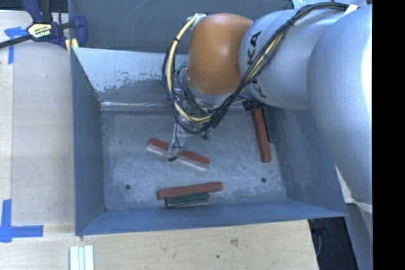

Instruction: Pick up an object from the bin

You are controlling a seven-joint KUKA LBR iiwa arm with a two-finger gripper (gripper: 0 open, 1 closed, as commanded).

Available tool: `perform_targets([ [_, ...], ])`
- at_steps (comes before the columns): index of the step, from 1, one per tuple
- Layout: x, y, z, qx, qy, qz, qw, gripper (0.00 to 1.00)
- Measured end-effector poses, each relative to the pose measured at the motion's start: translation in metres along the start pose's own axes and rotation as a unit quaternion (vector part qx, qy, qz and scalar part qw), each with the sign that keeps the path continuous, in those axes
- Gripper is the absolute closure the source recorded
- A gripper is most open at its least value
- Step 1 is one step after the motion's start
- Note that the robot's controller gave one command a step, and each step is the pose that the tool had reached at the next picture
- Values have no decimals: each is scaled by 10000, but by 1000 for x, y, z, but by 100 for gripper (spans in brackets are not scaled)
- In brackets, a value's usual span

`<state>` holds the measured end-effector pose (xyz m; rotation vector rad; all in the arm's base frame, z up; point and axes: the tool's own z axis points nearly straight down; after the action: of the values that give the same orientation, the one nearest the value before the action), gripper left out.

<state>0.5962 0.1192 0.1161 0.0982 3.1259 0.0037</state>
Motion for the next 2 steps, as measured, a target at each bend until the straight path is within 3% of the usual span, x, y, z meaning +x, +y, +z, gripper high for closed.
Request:
perform_targets([
  [1,-10,18,48,13,71,385,9992,0],
  [2,-9,17,46,6,49,389,9992,0],
])
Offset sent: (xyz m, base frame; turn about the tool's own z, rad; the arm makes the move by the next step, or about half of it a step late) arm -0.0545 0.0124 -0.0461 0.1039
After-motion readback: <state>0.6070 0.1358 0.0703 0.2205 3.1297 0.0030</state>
